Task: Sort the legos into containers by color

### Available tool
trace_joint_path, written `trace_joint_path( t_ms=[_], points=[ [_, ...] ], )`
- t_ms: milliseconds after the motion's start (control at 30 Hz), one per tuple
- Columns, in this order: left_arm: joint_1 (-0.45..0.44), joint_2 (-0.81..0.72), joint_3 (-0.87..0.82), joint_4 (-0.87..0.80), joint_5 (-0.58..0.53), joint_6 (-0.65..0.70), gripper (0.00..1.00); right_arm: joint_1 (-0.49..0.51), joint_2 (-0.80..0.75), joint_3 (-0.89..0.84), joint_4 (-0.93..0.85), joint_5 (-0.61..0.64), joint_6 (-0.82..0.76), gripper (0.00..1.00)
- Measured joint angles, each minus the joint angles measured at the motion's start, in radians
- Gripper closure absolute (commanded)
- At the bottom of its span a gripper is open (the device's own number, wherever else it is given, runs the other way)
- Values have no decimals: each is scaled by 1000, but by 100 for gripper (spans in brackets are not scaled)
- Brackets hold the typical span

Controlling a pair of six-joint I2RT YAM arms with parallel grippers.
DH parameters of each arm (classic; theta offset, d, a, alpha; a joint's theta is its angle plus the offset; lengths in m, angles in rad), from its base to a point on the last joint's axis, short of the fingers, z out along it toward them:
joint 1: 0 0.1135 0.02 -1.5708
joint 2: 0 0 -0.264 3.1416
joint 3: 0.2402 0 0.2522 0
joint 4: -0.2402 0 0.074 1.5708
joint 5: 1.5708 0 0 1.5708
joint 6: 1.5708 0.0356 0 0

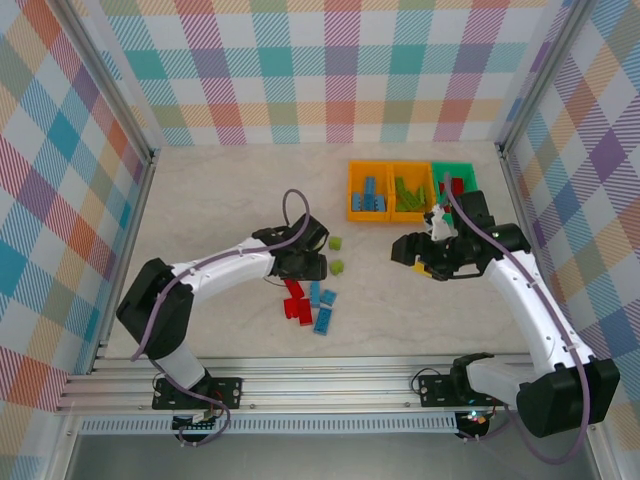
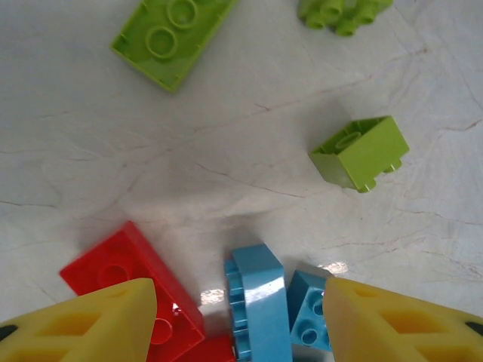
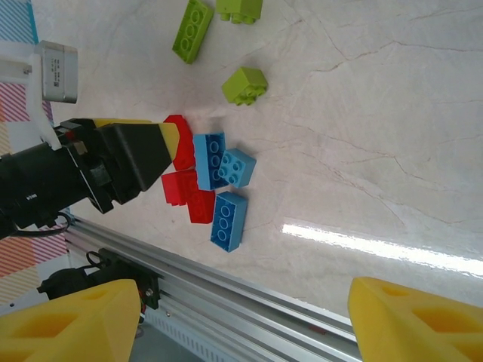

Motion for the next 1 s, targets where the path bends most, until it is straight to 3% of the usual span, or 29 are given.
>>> trace_joint_path(
  t_ms=[300, 567, 700, 1000],
  points=[
    [-16, 118, 38, -23, 2, -11, 57, 0, -4, -26, 7, 11, 0, 24],
    [-37, 188, 84, -44, 21, 10, 58, 0, -22, -28, 13, 26, 0, 23],
    [-53, 220, 100, -60, 26, 23, 70, 0, -22, -31, 18, 27, 1, 23],
    [-61, 218, 129, -82, 13, 24, 77, 0, -32, -54, 42, 15, 11, 23]
  ],
)
